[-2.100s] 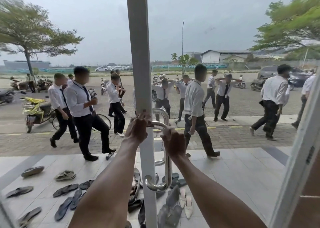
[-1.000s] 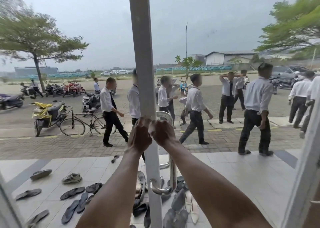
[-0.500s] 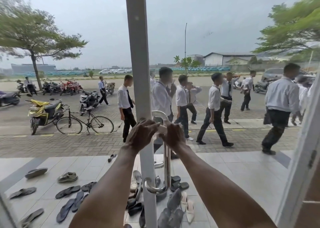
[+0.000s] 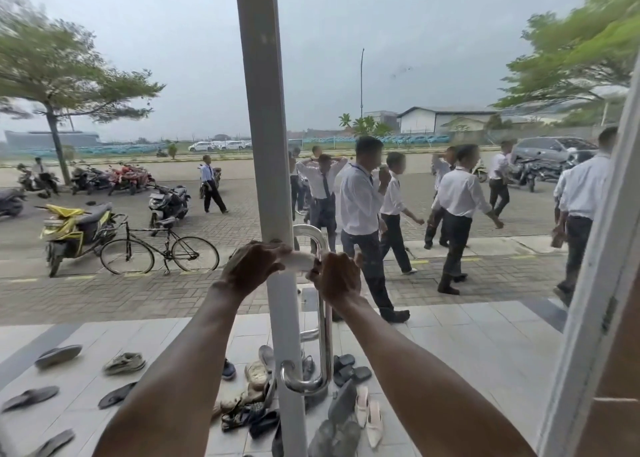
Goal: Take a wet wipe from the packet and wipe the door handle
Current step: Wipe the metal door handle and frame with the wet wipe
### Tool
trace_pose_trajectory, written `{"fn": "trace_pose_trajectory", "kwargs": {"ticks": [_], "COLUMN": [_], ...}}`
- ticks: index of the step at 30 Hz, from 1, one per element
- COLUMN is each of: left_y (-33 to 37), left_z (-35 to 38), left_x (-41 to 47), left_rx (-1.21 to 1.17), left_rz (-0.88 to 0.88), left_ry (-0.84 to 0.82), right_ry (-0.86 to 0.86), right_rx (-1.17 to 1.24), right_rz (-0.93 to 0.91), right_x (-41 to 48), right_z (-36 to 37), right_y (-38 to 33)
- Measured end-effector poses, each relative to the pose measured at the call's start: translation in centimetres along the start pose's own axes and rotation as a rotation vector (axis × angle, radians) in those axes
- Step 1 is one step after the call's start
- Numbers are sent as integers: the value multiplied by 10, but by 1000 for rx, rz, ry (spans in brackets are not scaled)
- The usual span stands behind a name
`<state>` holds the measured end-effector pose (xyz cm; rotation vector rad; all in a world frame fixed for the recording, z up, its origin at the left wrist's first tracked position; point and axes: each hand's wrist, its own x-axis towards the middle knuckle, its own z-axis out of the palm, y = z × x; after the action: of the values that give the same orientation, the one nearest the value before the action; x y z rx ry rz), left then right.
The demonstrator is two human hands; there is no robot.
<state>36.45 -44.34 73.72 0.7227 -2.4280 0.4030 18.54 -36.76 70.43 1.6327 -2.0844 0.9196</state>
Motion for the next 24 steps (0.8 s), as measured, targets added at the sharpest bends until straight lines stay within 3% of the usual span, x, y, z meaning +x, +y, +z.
{"fn": "trace_pose_trajectory", "kwargs": {"ticks": [6,10,13,15,19,21,24], "left_y": [6,26,38,44,52,59,69], "left_z": [5,15,24,27,24,24,25], "left_x": [2,4,7,8,4,5,16], "left_rx": [52,-30,-78,-212,-585,-867,-1496], "left_rz": [-297,-466,-590,-692,-977,-1159,-1354], "left_ry": [-39,105,110,183,491,611,902], "right_ry": [-42,-45,-35,-36,-46,-42,-47], "right_rx": [-29,-41,-27,-2,14,18,25], "right_rz": [-11,-33,-16,-1,23,34,50], "right_x": [1,-1,-1,1,1,0,-1], "right_z": [-6,-6,-5,-5,-4,-5,-6], "right_y": [-5,-8,-8,-7,-8,-10,-11]}}
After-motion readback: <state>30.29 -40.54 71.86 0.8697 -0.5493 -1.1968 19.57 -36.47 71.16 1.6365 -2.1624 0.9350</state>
